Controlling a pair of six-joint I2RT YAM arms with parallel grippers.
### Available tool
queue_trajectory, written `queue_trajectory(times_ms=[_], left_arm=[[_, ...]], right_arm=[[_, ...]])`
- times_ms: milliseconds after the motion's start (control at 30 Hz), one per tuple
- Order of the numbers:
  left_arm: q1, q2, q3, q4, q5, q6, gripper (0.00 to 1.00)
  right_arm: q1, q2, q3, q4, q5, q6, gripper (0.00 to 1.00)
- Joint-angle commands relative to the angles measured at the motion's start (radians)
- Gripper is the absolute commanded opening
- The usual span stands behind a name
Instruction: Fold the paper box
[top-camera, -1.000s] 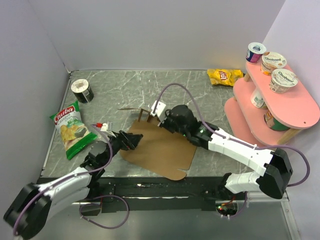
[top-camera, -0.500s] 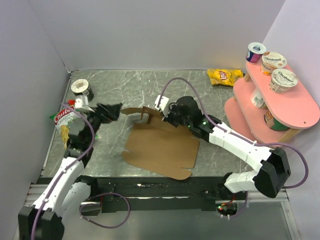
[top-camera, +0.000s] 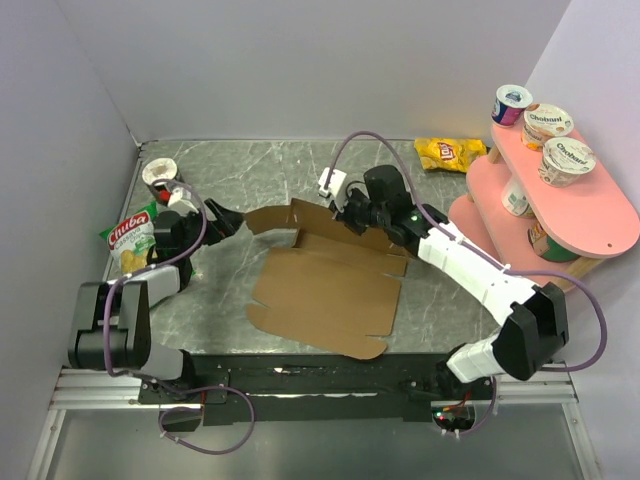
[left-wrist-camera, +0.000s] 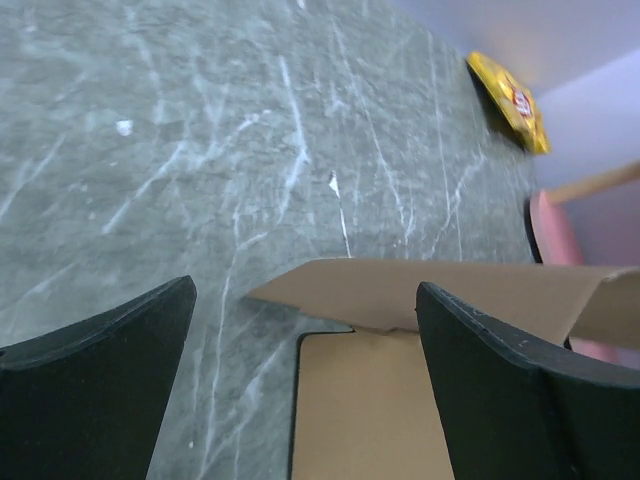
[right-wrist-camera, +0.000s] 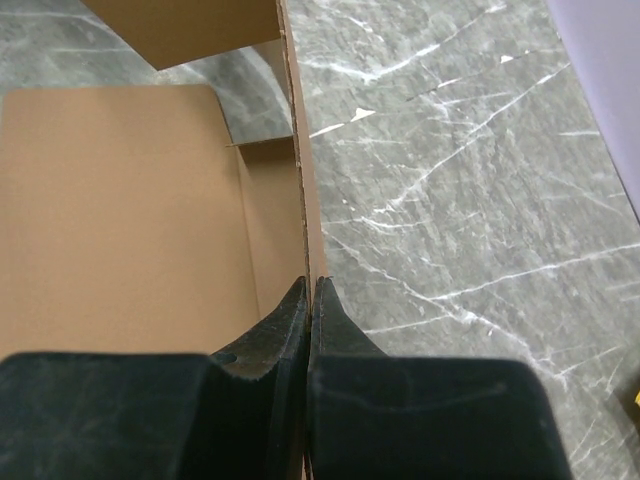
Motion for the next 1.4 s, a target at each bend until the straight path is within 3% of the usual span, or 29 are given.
queue_trajectory(times_ms=[0, 233, 500, 767, 933, 1100, 1367], left_arm=[[-0.051, 0.068, 0.059, 0.177, 0.14, 0.085, 0.99], [-0.148, 0.136, 0.108, 0.157, 0.155, 0.175, 0.97], [-0.172, 0.188, 0.114, 0.172, 0.152, 0.172, 0.96], [-0.188, 0.225, 0.137, 0.243, 0.175, 0.113, 0.95], [-0.188, 0.22, 0.195, 0.171, 0.114, 0.088, 0.95], [-0.188, 0.263, 0.258, 0.148, 0.135, 0.036, 0.95], [-0.197, 0.344, 0.254, 0.306, 0.252, -0.071, 0.92]], right_arm=[[-0.035, 0.036, 0.069, -0.028, -0.073, -0.02, 0.0], [-0.044, 0.079, 0.066, 0.01, -0.015, -0.04, 0.0], [-0.001, 0.013, -0.136, 0.252, 0.172, -0.096, 0.0], [0.07, 0.007, -0.271, 0.538, 0.39, -0.197, 0.0], [0.097, 0.033, -0.339, 0.725, 0.52, -0.283, 0.0], [0.1, 0.064, -0.368, 0.82, 0.536, -0.325, 0.0], [0.111, 0.093, -0.438, 0.967, 0.582, -0.406, 0.02]])
